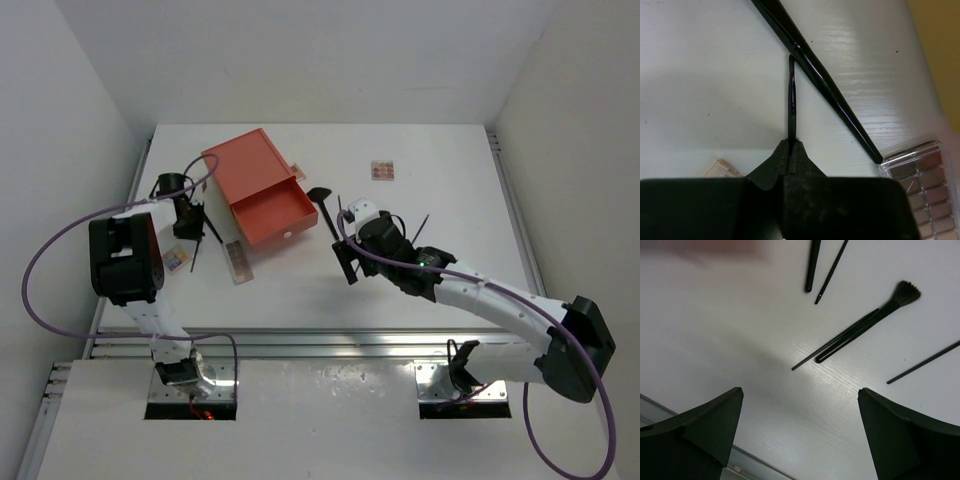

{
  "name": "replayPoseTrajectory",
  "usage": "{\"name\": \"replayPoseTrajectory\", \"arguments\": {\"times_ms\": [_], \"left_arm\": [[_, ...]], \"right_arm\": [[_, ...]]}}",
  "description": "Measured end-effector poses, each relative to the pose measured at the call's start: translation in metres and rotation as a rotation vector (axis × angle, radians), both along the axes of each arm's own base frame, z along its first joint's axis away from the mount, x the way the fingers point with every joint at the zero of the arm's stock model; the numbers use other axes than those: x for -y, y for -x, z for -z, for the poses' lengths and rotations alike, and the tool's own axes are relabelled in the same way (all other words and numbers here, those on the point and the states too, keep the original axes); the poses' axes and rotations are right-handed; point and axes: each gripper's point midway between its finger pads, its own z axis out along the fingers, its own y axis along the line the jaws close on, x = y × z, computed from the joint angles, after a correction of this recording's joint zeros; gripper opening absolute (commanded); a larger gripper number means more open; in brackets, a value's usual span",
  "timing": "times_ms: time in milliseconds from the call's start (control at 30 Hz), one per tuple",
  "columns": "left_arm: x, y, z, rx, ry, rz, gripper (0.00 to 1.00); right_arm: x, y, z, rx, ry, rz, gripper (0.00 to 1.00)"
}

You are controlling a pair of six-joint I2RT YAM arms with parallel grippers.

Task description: Organize the makeup

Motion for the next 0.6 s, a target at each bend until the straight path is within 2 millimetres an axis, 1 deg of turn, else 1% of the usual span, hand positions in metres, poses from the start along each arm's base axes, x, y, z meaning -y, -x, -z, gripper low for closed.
{"name": "replayPoseTrajectory", "arguments": {"times_ms": [133,233,333,433,600], "left_arm": [[0.005,0.001,-0.001,0.002,0.031,0.003,0.00],[0.012,0.009,-0.002,-0.025,0.074,-0.004,0.00],[0.018,0.019,-0.014,-0.038,0.105,-0.009,0.00],[0.021,0.022,-0.043,0.009,0.109,-0.011,0.00],[0.010,0.015,-0.116,0.168,0.032,-0.020,0.00]], "right_arm": [[0.003,-0.001,-0.002,0.005,-0.007,0.035,0.96],[0.004,0.000,-0.001,-0.004,-0.014,0.050,0.96],[0.006,0.002,0.001,-0.018,-0.005,0.053,0.96],[0.006,0.002,-0.001,-0.020,-0.002,0.053,0.96],[0.005,0.002,-0.003,-0.020,-0.005,0.047,0.96]]}}
